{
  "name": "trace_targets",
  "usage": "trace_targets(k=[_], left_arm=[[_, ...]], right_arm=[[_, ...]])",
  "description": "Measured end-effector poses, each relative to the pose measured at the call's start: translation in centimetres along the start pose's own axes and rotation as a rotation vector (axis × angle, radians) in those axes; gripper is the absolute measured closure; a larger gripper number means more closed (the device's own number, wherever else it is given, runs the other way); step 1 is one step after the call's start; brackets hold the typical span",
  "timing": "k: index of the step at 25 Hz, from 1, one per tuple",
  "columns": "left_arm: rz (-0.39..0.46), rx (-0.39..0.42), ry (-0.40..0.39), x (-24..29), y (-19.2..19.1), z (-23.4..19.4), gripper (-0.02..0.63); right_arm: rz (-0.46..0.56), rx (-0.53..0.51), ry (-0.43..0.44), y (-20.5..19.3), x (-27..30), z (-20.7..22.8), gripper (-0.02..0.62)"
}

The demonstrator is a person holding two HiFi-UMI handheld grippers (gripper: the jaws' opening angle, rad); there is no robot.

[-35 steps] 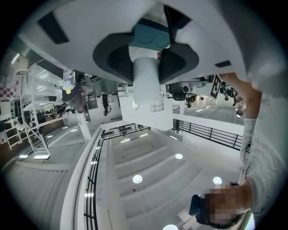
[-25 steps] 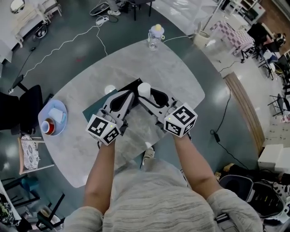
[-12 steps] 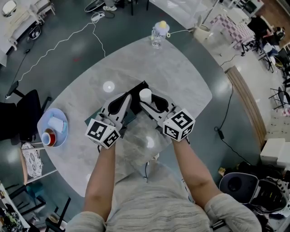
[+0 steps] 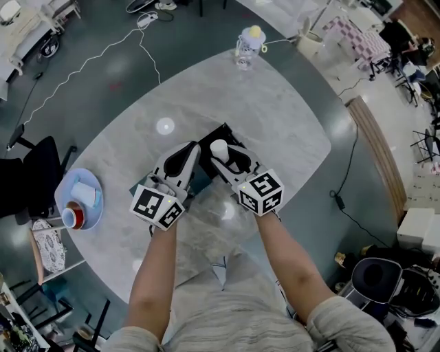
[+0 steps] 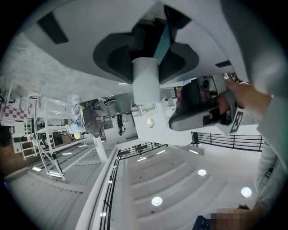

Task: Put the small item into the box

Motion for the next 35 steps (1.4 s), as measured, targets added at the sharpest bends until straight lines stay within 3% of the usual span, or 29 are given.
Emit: trace_targets(k=[12, 35], left_arm=[[-0.023, -0.007, -0.002, -0.1, -1.6, -0.4, 0.583], [-0.014, -0.006, -0.014, 0.5, -0.9, 0.5, 0.583]], right_arm=[[-0.136, -0.017, -0.038, -4.1, 1.3, 0.0, 0.399], [-0.067, -0.032, -0.043, -1.6, 0.1, -0.4, 0.402]])
Point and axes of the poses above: the fingertips, and each gripper's own axes: x forward along the fingers, z to its right, y out of its top, the point moved 10 cm from there along -x, backward along the fingers, and after that the axes turned 12 degrees about z, right-handed, at the moved point
